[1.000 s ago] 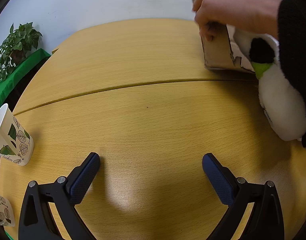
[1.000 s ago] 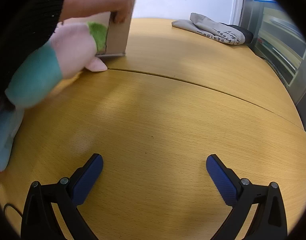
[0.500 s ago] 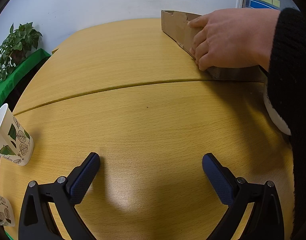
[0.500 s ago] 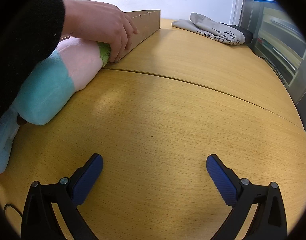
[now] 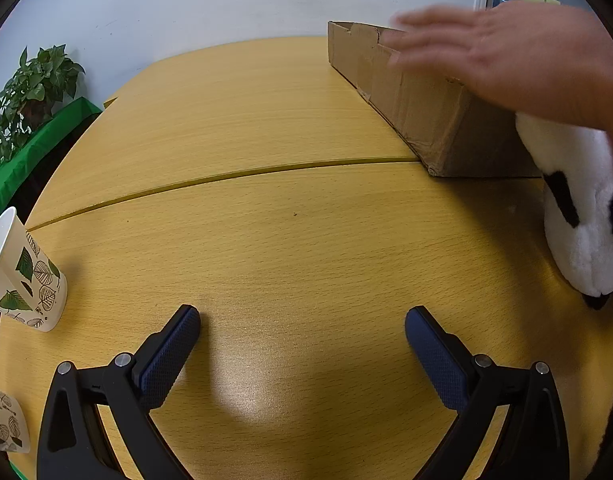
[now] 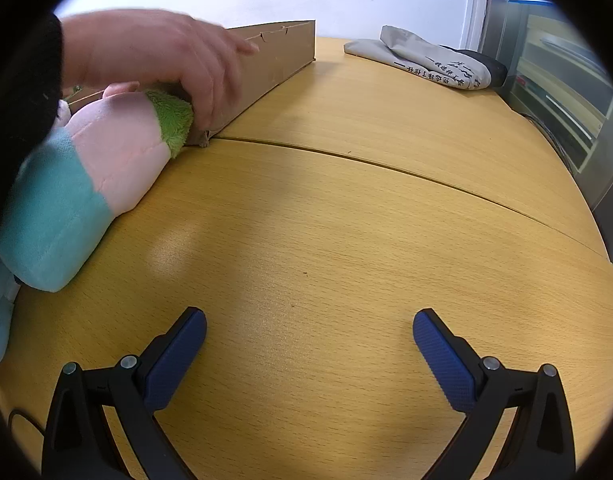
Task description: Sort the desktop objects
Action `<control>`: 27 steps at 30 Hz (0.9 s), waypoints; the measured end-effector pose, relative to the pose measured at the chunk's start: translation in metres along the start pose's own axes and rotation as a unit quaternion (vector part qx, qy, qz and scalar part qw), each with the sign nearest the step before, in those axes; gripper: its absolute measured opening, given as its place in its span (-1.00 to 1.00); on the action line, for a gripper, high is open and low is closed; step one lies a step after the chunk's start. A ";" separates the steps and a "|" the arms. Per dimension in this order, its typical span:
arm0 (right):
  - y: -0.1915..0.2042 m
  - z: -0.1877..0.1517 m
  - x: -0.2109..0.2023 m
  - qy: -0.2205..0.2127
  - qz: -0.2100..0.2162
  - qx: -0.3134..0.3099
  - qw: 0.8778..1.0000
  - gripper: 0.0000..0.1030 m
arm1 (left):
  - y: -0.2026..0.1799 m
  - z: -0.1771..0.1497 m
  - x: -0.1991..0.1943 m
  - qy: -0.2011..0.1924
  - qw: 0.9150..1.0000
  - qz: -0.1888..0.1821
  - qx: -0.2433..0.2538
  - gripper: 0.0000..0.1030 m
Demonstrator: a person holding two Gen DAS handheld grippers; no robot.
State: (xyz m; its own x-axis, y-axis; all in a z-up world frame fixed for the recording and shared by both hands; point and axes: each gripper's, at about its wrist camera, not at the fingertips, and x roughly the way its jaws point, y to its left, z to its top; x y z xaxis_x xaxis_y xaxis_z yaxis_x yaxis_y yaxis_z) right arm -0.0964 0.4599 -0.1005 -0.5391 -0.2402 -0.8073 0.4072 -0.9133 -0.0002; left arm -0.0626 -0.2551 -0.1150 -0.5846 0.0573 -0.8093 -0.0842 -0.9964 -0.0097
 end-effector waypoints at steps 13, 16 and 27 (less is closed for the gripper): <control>0.000 -0.002 -0.001 0.000 0.000 0.000 1.000 1.00 | 0.000 0.000 0.000 0.000 1.000 0.000 0.000 1.00; 0.000 -0.002 -0.002 0.000 0.000 0.000 1.000 1.00 | 0.000 0.000 0.000 0.000 1.000 0.000 0.000 1.00; 0.000 -0.002 -0.001 0.000 0.000 0.000 1.000 1.00 | 0.001 0.001 0.001 0.000 1.000 0.000 0.000 1.00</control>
State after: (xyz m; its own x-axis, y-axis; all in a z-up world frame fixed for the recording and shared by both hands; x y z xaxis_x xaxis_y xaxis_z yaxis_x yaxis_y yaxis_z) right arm -0.0945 0.4604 -0.1008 -0.5393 -0.2403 -0.8071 0.4073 -0.9133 -0.0002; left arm -0.0637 -0.2563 -0.1154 -0.5848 0.0571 -0.8091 -0.0843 -0.9964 -0.0094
